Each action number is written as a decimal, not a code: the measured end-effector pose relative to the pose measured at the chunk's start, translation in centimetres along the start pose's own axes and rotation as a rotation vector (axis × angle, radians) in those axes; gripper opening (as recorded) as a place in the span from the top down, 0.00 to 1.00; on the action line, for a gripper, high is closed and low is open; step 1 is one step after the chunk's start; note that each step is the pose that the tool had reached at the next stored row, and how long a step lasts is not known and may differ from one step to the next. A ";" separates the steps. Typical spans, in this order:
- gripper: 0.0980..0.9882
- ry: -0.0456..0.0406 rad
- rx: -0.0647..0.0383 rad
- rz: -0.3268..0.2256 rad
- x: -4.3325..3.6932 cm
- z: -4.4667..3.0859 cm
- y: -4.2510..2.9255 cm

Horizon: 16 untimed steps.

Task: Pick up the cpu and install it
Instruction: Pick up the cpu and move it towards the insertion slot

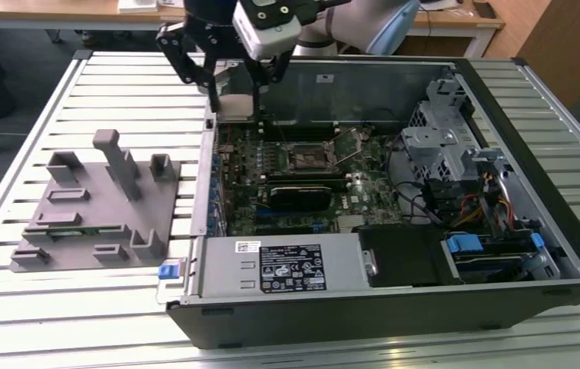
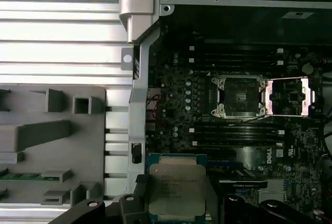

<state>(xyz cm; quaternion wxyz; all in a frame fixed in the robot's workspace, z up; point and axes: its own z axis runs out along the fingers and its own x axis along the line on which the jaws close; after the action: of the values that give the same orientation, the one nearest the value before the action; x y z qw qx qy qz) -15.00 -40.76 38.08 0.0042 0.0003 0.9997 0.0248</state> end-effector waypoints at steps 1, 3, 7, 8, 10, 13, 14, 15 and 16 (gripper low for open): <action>0.52 0.0001 0.000 0.000 -0.45 0.01 0.00; 0.52 0.0001 0.000 0.000 -1.35 0.04 0.01; 0.52 0.0001 0.000 0.000 -3.16 0.09 0.03; 0.52 0.0001 0.000 0.000 -3.60 0.11 0.04; 0.52 0.0001 0.000 0.000 -4.49 0.13 0.05; 0.52 0.0001 0.000 0.000 -5.85 0.18 0.11; 0.52 0.0001 0.000 0.000 -6.27 0.19 0.17; 0.52 0.0001 0.000 0.000 -6.70 0.22 0.27; 0.52 0.0002 0.000 0.000 -7.09 0.25 0.39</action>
<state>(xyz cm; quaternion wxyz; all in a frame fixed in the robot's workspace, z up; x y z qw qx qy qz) -7.91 -40.36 37.90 0.0042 0.0003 0.9997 0.0247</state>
